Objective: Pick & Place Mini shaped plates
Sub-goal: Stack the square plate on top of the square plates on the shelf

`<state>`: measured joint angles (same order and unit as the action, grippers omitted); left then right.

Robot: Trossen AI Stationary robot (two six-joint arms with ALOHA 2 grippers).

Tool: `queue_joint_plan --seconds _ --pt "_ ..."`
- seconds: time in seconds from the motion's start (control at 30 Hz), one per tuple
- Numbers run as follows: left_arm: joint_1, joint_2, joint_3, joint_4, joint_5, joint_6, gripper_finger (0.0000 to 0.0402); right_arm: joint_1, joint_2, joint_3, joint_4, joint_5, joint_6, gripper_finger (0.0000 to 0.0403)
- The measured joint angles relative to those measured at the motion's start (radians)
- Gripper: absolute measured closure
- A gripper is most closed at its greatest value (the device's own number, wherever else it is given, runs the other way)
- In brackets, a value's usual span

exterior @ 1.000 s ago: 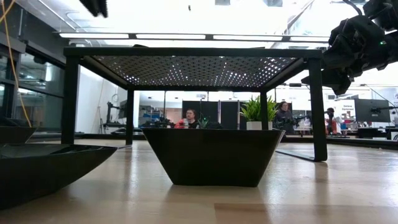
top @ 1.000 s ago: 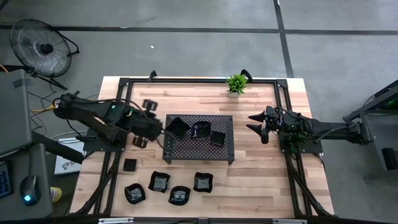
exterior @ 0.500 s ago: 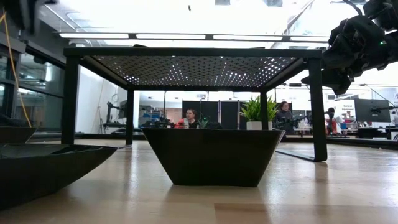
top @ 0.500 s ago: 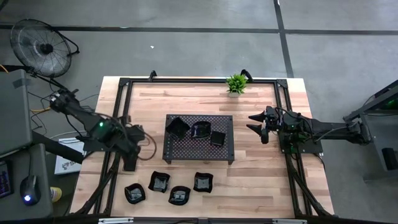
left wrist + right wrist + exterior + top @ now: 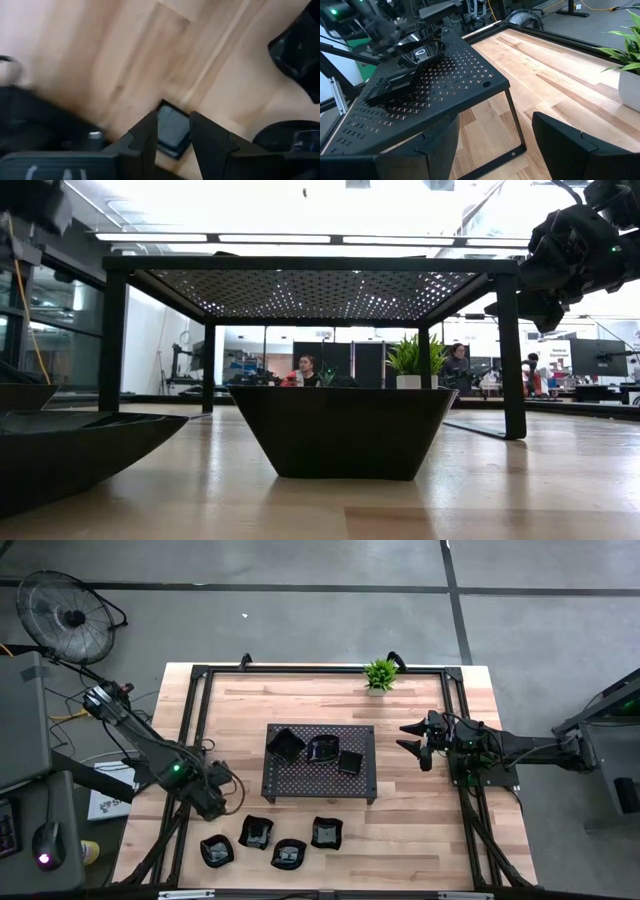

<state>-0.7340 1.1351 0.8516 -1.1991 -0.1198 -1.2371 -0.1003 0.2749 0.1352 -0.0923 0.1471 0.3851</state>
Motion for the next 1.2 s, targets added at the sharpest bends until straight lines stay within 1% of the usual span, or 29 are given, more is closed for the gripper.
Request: queue_joint_plan --seconds 0.07,0.17,0.23,0.3,0.4,0.53,0.7,0.8,0.9,1.07,1.2 --pt "0.000 0.000 -0.049 0.071 0.025 -0.042 0.0291 0.000 0.000 0.000 0.000 0.000 0.000 0.0157" --pt "0.000 0.000 -0.118 0.165 0.060 -0.162 0.0291 0.000 0.000 0.000 0.000 0.000 0.000 0.0157" --pt "0.000 0.000 -0.153 0.217 0.087 -0.225 0.0291 0.000 0.000 0.000 0.000 0.000 0.000 0.0157" --pt "0.000 0.000 -0.177 0.252 0.093 -0.269 0.0291 0.000 0.000 0.000 0.000 0.000 0.000 0.0157" --pt "0.000 0.001 -0.187 0.262 0.094 -0.326 0.0291 0.000 0.000 0.000 0.000 0.000 0.000 0.0157" --pt "0.000 0.001 -0.188 0.234 0.119 -0.374 0.0291 0.000 0.000 0.000 0.000 0.000 0.000 0.0157" --pt "0.000 0.022 -0.188 0.213 0.161 -0.394 0.0288 0.000 0.000 0.000 0.000 0.000 0.000 0.0157" --pt "0.000 0.048 -0.188 0.251 0.165 -0.395 0.0270 0.000 0.000 0.000 0.000 0.000 0.000 0.0157" --pt "0.000 0.084 -0.188 0.268 0.175 -0.406 0.0239 0.000 0.000 0.000 0.000 0.000 0.000 0.0157" --pt "0.000 0.146 -0.188 0.273 0.247 -0.422 0.0186 0.000 0.000 0.000 0.000 0.000 0.000 0.0157" --pt "0.000 0.177 -0.188 0.302 0.260 -0.432 0.0171 0.000 0.000 0.000 0.000 0.000 0.000 0.0157"
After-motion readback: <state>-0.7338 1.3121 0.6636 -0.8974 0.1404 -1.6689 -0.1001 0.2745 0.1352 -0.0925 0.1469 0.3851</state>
